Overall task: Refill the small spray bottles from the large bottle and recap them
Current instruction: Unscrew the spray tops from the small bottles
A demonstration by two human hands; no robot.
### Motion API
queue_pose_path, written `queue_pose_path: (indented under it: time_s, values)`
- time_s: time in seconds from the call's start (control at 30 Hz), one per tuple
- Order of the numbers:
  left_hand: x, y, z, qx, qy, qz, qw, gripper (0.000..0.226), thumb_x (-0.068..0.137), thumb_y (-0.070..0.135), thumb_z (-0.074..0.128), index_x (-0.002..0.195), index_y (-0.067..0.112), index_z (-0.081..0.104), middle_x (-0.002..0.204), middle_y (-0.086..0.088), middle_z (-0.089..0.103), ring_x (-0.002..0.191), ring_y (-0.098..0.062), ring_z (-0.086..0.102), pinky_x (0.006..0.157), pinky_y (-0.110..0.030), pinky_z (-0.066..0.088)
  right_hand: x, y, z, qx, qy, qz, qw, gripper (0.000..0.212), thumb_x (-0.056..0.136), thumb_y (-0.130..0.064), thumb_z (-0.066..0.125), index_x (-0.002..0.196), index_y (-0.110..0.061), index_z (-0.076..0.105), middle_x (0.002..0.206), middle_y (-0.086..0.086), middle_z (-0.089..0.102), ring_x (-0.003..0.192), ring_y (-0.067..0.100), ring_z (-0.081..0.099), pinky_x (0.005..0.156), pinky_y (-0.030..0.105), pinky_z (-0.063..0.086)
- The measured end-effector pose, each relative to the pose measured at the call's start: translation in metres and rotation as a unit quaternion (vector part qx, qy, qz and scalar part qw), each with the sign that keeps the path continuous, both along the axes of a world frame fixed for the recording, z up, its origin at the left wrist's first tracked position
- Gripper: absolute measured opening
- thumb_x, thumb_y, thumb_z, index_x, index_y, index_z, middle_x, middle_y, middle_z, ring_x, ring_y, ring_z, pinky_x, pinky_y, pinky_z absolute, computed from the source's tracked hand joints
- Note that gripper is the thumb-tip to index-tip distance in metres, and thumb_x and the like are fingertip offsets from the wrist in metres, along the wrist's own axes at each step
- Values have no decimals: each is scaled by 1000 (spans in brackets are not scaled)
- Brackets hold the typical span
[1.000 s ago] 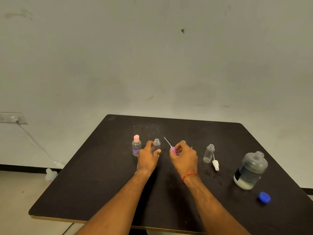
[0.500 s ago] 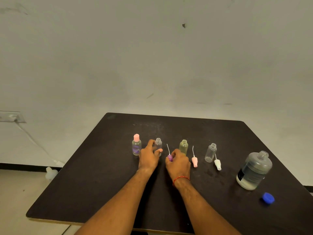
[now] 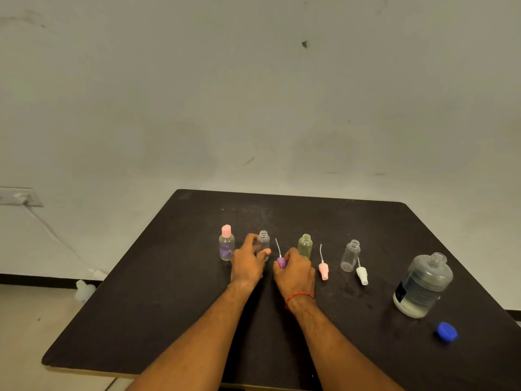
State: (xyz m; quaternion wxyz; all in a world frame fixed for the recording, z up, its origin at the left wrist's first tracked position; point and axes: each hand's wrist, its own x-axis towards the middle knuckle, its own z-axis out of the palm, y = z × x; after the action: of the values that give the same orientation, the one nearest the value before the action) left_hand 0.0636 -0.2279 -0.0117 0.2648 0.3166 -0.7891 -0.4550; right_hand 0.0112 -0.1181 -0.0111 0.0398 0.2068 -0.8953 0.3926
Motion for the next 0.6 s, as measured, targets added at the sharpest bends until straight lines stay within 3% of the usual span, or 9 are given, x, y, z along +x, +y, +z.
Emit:
queue_pose_path:
  time_s: [0.1,0.2,0.37,0.47,0.6]
  values:
    - [1,0,-2,7,2,2,1000,37,96,19,71,125,23,50,114,3,72,82,-13,72,53,-33,60,0,0,0,2,2,2,1000,15,89,-30,62,81,-21,52,79,2,61,70,20,61,60,28,47]
    - [4,1,-2,9,4,6,1000,40,95,18,72,128,23,49,112,4,69,83,-13,71,52,-32,60,0,0,-1,4,6,10,1000,16,89,-31,62,82,-22,52,78,1,61,71,20,62,62,31,52]
    - [11,3,-5,-12,20,20,1000,41,92,25,75,122,37,50,130,-5,68,110,-24,70,72,-47,64,1,0,-2,5,20,8,1000,19,87,-34,63,79,-22,50,76,1,60,68,21,61,61,33,53]
    - [17,5,-4,-19,22,30,999,46,92,24,75,132,29,53,141,-9,62,133,-24,57,84,-52,62,3,1,-1,2,20,12,1000,18,87,-32,62,79,-21,51,74,2,59,67,23,61,61,33,51]
    - [27,6,-4,-22,30,41,998,48,92,29,75,135,26,54,143,-7,60,133,-22,56,88,-51,61,7,1,1,-2,16,15,1000,19,88,-31,61,77,-20,51,71,-1,55,65,22,59,60,32,50]
